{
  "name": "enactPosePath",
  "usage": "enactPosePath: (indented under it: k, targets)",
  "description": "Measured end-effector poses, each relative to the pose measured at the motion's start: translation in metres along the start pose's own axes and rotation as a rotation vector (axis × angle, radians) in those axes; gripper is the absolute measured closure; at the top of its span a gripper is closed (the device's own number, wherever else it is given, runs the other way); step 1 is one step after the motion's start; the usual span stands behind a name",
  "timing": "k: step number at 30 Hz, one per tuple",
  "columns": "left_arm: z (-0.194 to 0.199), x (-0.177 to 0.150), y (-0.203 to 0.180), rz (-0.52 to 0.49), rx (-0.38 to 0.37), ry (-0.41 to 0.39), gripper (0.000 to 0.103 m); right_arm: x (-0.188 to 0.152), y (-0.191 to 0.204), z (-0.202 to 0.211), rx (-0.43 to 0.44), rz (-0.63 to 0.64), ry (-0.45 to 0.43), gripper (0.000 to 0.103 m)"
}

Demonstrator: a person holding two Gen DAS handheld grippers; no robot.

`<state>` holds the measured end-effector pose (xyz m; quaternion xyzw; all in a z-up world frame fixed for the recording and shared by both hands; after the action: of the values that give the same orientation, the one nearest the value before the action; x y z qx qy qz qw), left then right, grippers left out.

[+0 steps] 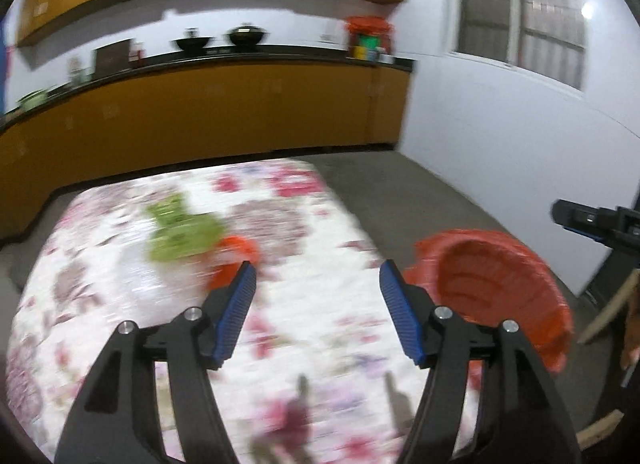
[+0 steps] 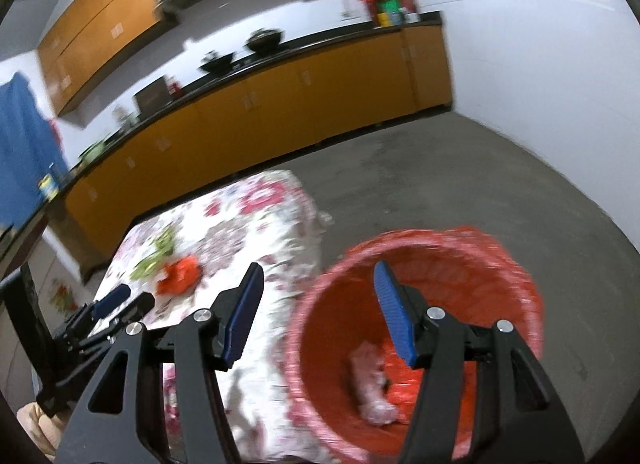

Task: Collect trash
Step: 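Grasp the lime green bag with the right gripper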

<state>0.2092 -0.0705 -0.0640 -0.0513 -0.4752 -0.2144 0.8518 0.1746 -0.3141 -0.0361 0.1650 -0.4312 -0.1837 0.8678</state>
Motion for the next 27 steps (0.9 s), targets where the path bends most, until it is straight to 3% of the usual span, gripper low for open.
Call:
enactPosePath:
  k: [8,13,21,27]
  targets:
    - [0.034,-0.040,0.103,0.169,0.238,0.014,0.040,-0.011,0.102,-0.057,0.137,0.147,0.098,0.048]
    - [0.050,-0.054,0.147,0.223,0.333,0.012,0.039,-0.023,0.173,-0.110,0.169,0.265,0.151,0.052]
    - [0.064,-0.077,0.189,0.276,0.393,0.023,0.037,-0.037,0.241,-0.204,0.112,0.341,0.260,0.053]
    - [0.058,-0.092,0.203,0.317,0.387,0.049,0.037,-0.057,0.241,-0.251,0.026,0.380,0.377,0.055]
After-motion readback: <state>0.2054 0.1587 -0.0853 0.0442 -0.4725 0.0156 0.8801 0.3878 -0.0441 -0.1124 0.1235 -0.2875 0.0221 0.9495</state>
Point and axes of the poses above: each gripper's, at about its wrist camera, not at the fingertips, and z roughly against the way its jaws point, y to its left, x to its top, the point moved 1 cm from there along -z, roughly the way its jaws point, and after that the axes turned 13 degrees about -z, right-handed, at the moved point
